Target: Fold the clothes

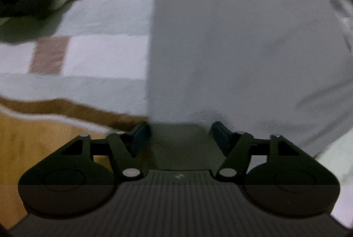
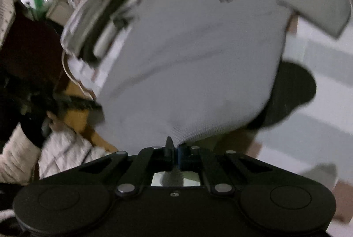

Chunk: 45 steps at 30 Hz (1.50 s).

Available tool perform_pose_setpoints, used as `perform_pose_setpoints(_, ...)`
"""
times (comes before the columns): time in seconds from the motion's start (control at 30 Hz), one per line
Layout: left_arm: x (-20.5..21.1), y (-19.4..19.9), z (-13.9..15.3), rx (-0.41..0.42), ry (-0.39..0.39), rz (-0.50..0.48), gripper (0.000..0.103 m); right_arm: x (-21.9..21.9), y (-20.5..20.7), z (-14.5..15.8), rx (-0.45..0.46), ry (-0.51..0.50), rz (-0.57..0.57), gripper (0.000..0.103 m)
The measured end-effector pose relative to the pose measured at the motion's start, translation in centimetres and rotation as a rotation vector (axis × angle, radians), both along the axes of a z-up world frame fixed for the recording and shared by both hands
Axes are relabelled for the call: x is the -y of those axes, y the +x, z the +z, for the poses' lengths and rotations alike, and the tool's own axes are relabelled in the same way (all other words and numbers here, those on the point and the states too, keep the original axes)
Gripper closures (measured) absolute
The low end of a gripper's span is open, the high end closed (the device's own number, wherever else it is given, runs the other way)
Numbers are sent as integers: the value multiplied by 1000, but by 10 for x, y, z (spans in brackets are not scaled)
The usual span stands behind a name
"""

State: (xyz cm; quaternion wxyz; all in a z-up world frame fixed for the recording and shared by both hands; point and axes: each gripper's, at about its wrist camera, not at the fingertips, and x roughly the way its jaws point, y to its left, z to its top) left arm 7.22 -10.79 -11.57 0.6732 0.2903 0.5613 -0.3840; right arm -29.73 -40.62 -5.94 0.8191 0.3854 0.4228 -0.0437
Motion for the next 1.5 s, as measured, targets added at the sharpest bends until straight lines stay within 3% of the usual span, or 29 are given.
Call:
perform_pose_setpoints(0.17,4,-6,1,15,4,-26,32,26,7,20,72,-53,-63,98)
perform_pose_setpoints(0.27,11,-13,9,45,-54,-66,92,47,17,12,82,-76,-126,98)
perform_pose_setpoints(0.33,20,-23,19,76,-107,-110,97,58,24,-1,89,-78,-173,98)
perform_pose_setpoints(0.47,42,-21,41,114,-268,-86,97,74,26,-12,137,-90,-274,98)
perform_pose_setpoints(0.57,59,-3,51,139,-399,36,96,86,24,-18,174,-106,-353,98)
perform_pose_setpoints(0.63,70,8,46,180,-424,107,93,87,22,-23,145,-214,-401,98)
perform_pose_setpoints(0.73,71,17,37,152,-454,167,82,87,20,-39,82,-303,-448,98)
perform_pose_setpoints(0.8,57,21,39,92,-504,196,59,89,16,-51,74,-289,-486,98)
perform_pose_setpoints(0.93,35,34,41,120,-513,248,56,84,27,-61,33,-351,-483,97)
perform_pose_setpoints(1.07,35,49,23,82,-493,258,55,81,38,-63,0,-367,-485,96)
perform_pose_setpoints(1.13,40,44,19,154,-455,238,55,80,37,-63,-1,-342,-500,93)
perform_pose_setpoints(1.2,45,36,18,225,-430,210,56,82,29,-64,39,-254,-521,82)
perform_pose_setpoints(1.23,44,34,18,206,-432,207,56,82,25,-64,60,-210,-532,68)
perform_pose_setpoints(1.27,43,34,17,172,-437,209,56,83,21,-65,80,-165,-542,63)
perform_pose_setpoints(1.37,44,33,11,62,-436,202,58,83,9,-67,121,-52,-562,63)
perform_pose_setpoints(1.43,50,30,4,55,-414,181,60,80,4,-70,120,-26,-560,63)
perform_pose_setpoints(1.5,54,27,1,62,-401,166,80,77,7,-72,101,-48,-549,63)
